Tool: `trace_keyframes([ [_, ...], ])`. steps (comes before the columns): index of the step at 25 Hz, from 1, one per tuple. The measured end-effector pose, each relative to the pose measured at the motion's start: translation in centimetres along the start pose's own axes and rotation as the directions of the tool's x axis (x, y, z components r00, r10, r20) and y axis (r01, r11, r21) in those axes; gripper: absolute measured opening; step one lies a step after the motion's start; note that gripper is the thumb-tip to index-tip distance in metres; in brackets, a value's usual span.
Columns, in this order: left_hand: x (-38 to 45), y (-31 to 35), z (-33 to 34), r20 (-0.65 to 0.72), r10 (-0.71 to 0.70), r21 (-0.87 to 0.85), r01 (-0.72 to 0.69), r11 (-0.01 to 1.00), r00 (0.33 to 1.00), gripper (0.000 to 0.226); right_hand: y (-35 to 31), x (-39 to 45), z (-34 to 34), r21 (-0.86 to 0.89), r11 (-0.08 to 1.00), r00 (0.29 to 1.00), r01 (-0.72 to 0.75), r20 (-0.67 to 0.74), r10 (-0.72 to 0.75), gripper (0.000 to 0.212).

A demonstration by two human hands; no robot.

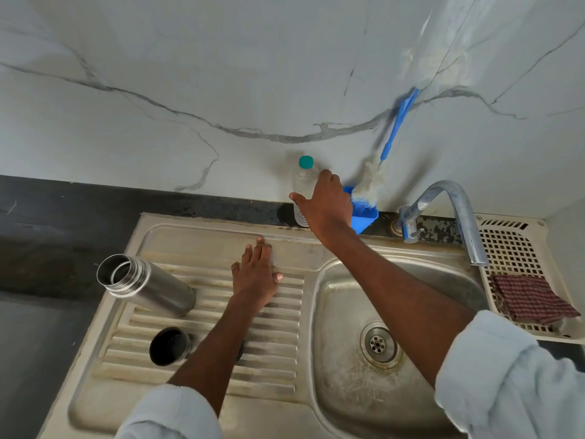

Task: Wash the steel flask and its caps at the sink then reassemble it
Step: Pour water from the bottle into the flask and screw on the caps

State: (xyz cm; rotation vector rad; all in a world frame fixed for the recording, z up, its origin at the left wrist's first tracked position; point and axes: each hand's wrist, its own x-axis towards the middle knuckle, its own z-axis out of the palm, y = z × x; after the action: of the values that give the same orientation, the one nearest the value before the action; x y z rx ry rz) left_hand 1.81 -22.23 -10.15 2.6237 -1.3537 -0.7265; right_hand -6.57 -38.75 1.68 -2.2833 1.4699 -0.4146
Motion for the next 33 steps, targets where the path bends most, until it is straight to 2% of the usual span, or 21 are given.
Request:
trace_keyframes([
  [13,0.3,0.0,-0.1,0.0,-0.004,0.0,0.004,1.0,1.0,0.082,0.7,-1.3,0.1,-0.055,0.998,1.0,0.022,0.008,-0.022,0.074],
  [17,0.3,0.1,-0.1,-0.001,-0.013,-0.006,0.013,1.0,1.0,0.083,0.9,-1.5,0.2,-0.035,0.999,1.0,0.019,0.006,-0.019,0.075],
  [24,0.3,0.0,-0.1,-0.015,-0.012,-0.018,0.011,1.0,1.0,0.088,0.6,-2.7,-1.1,0.068,0.998,1.0,-0.003,-0.019,0.004,0.092],
  [28,0.5,-0.1,-0.3,-0.004,-0.015,-0.035,0.015,0.999,1.0,0.087,1.0,-7.2,-1.4,0.07,0.996,0.998,-0.046,-0.046,0.049,0.087],
  [30,0.3,-0.1,-1.6,0.024,-0.019,-0.112,0.021,0.993,1.0,0.078,2.0,-10.5,-1.2,0.098,0.991,0.995,-0.091,-0.034,0.095,0.074],
  [31,-0.3,-0.2,-2.4,-0.005,-0.02,-0.181,0.018,0.983,1.0,0.066,2.6,-12.3,-0.9,0.131,0.986,0.993,-0.106,-0.029,0.11,0.063],
  [33,-2.9,-0.3,-3.1,-0.205,-0.051,-0.339,-0.022,0.941,0.977,0.041,3.8,-16.5,0.0,0.201,0.972,0.992,-0.121,-0.008,0.125,0.039],
])
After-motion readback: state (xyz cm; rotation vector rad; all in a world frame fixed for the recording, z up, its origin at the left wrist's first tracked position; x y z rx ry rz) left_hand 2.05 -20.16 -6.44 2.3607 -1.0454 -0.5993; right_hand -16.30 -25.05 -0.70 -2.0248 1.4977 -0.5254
